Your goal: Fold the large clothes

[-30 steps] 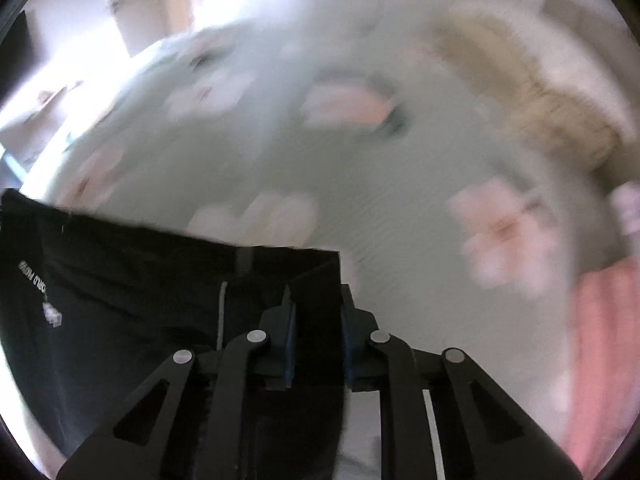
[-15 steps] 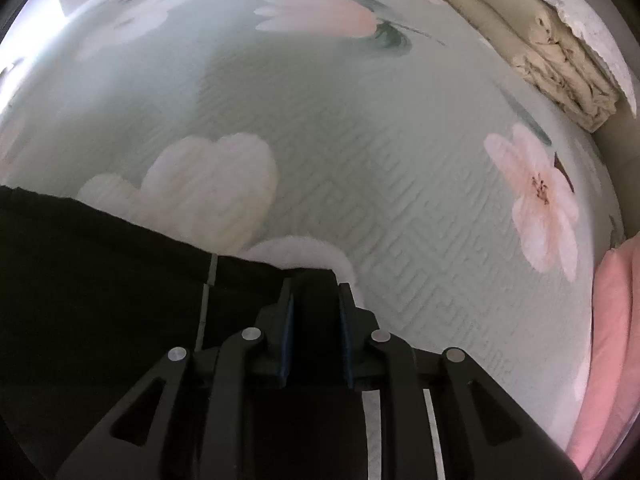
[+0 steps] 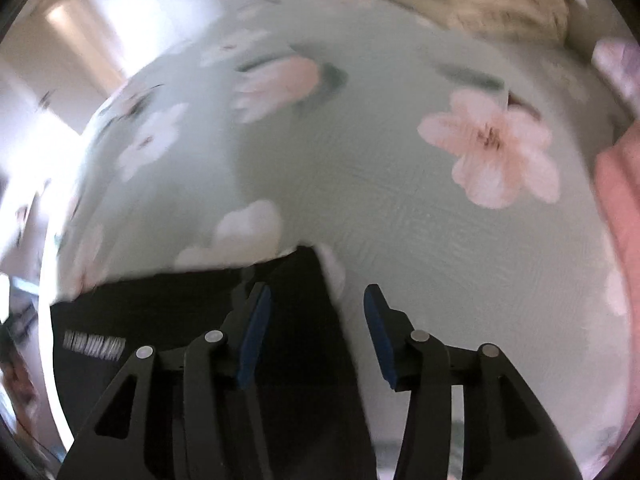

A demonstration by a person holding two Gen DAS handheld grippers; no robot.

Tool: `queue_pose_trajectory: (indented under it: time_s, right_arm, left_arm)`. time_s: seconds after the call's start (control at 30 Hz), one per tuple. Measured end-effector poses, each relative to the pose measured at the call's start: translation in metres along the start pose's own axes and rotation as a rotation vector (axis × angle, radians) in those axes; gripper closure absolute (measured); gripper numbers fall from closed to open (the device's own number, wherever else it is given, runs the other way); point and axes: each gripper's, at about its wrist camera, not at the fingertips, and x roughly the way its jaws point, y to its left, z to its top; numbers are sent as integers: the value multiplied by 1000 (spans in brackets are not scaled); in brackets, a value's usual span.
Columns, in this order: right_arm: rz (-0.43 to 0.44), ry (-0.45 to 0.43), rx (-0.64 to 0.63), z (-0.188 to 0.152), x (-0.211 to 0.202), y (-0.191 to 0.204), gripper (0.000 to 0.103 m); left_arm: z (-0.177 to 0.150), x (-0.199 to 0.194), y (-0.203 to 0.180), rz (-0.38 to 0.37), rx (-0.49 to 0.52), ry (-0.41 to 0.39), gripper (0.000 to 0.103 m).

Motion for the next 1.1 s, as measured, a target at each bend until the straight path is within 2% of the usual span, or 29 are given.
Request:
queue_pose_trajectory:
  time_s: [0.13, 0.23, 0.3, 0.37, 0.47, 0.53, 0.6, 0.7, 0.8, 0.87, 0.97, 1.03, 1.1]
  right_arm:
    - [20, -23, -213, -44, -47, 69, 52]
    - [68, 10, -265, -69, -51, 100, 52]
    - [108, 42, -271, -85, -44, 116, 52]
    - [100, 77, -294, -100, -28, 130, 52]
    - [49, 151, -320, -119, 13, 142, 53]
    - [31, 191, -309, -127, 45, 139, 53]
    - [36, 186, -286, -128, 58, 136, 53]
    - [25, 178, -276, -127, 59, 135, 53]
    - [64, 198, -235, -122, 50, 126, 53]
    - [144, 166, -208, -111, 25, 122, 53]
    - [184, 52, -224, -87, -7, 129, 53]
    - [214, 33, -229, -71, -6, 139, 53]
    - [203, 47, -245, -58, 13, 152, 53]
  left_arm:
    - [-51, -23, -69, -66, 149, 38, 52]
    - [-100, -20, -120, -83, 241, 90, 52]
    - [-128, -10, -146, -50, 301, 125, 52]
    - [-158, 3, -165, -27, 345, 164, 52]
    - [-196, 47, -176, 76, 401, 236, 51]
    - [-204, 70, -160, 82, 346, 251, 50]
    - [-202, 81, -150, 65, 297, 257, 50]
    - [-202, 82, -164, 122, 343, 251, 50]
    - [-201, 73, -170, 128, 346, 240, 50]
    - [-196, 60, -174, 95, 339, 215, 50]
    - [-191, 41, -179, 18, 309, 186, 50]
    - [-192, 33, -180, -39, 269, 184, 50]
    - [-200, 27, -184, -61, 273, 179, 50]
